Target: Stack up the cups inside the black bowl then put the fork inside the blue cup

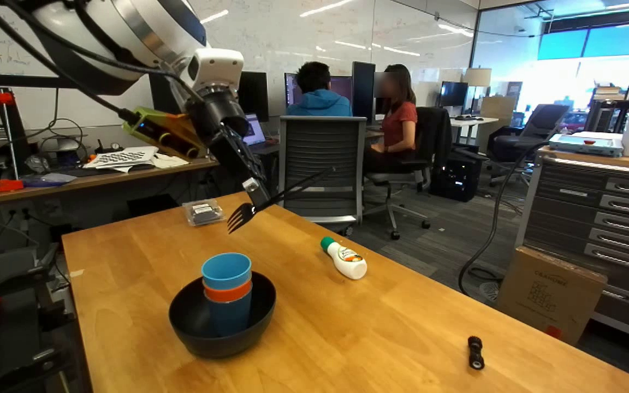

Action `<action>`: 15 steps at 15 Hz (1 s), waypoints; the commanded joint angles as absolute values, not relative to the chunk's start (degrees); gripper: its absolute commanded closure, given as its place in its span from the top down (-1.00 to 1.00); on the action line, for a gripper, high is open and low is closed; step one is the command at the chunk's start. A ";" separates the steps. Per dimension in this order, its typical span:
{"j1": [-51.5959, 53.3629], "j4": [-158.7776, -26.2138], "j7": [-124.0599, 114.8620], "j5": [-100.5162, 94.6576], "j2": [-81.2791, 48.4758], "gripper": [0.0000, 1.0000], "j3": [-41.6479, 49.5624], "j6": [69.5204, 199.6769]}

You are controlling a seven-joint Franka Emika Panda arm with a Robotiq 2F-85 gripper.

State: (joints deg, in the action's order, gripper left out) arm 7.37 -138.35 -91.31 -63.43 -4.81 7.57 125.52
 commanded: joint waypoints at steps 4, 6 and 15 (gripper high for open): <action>5.39 -145.69 -104.54 -76.77 -4.62 -0.92 2.28 126.48; 5.28 -146.66 -108.36 -79.41 -4.88 -0.92 1.37 127.23; 4.10 -146.38 -119.30 -85.35 -6.99 -0.92 0.41 136.14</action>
State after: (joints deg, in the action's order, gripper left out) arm 5.82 -147.00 -114.78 -81.52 -6.12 1.56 134.49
